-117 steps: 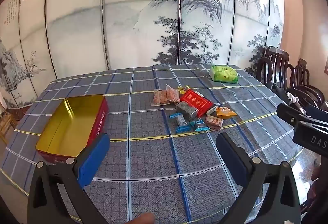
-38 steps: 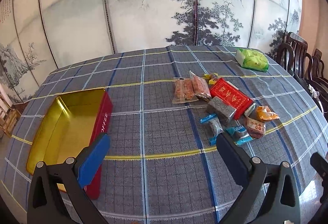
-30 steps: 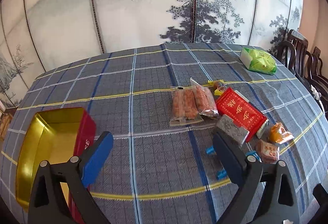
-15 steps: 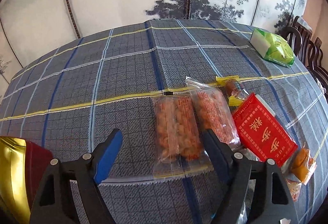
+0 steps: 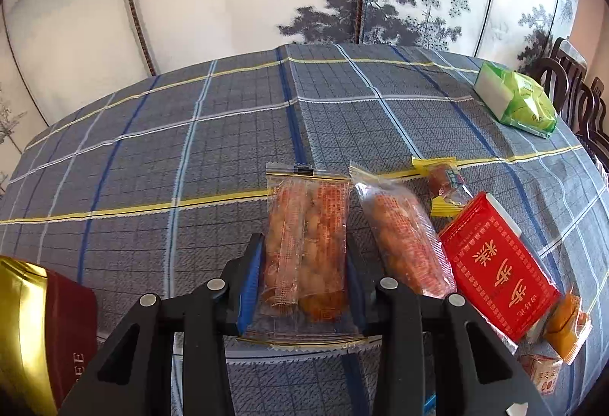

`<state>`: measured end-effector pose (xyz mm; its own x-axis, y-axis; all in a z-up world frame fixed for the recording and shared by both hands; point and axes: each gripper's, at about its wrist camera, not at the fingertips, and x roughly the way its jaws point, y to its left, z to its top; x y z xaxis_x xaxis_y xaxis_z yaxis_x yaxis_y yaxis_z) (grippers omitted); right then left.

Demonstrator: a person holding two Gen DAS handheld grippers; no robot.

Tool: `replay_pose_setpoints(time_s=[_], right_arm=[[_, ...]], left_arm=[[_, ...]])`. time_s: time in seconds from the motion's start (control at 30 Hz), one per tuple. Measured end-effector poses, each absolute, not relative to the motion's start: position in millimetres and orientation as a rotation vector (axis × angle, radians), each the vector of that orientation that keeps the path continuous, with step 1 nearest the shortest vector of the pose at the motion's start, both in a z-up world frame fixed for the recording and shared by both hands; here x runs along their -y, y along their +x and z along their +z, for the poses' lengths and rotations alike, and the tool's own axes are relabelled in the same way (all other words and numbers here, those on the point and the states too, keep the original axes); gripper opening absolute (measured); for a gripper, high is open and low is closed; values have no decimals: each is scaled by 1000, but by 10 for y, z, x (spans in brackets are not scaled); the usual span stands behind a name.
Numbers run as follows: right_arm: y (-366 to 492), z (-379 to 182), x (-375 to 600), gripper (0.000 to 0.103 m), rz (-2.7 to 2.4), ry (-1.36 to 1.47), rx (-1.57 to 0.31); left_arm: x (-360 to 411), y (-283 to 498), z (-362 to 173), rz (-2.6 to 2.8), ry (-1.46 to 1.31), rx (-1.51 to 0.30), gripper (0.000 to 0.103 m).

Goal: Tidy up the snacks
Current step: 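Carry the cracker bag with the left tool over the gold tin and lower it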

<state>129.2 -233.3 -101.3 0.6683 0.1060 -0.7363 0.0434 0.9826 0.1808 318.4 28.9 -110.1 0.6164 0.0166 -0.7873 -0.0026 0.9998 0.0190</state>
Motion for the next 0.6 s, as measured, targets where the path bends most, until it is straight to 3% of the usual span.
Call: replay_pose_setpoints(time_s=[0.6], right_arm=[[941,-637,1718,103,121,110,-776]], left_arm=[[-911,2456,-85,136,7,-716,35]])
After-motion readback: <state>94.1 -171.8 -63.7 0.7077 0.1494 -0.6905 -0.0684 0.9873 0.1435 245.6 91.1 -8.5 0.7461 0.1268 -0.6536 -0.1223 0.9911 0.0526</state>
